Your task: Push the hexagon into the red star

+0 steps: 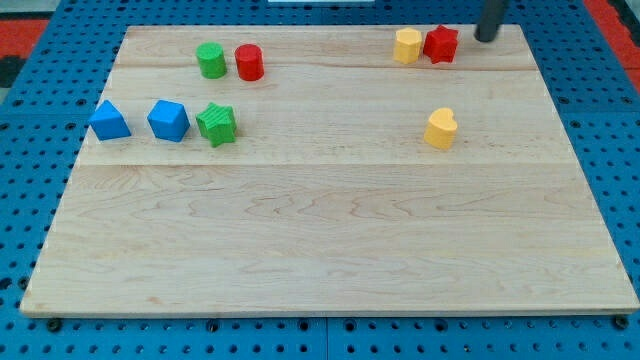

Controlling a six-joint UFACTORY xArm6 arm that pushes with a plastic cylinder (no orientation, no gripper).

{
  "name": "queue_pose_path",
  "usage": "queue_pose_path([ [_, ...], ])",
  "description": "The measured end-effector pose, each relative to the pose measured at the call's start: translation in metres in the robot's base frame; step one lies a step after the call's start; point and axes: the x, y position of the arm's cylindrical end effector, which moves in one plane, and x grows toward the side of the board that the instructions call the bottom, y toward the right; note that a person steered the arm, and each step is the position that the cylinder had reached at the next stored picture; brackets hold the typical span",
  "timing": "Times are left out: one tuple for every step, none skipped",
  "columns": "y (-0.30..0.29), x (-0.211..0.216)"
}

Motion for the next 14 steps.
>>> queue_pose_path([
  [-0.058, 0.015],
  [-0.048, 0.078],
  [-0.048, 0.130],
  [-0.069, 0.104],
  [-0.152, 0.075],
  [-0.138, 0.035],
  [-0.060, 0.055],
  [-0.060, 0.096],
  [-0.060, 0.036],
  [-0.034, 0.012],
  [-0.027, 0.061],
  [-0.051, 0.123],
  [-0.051, 0.071],
  [0.018, 0.075],
])
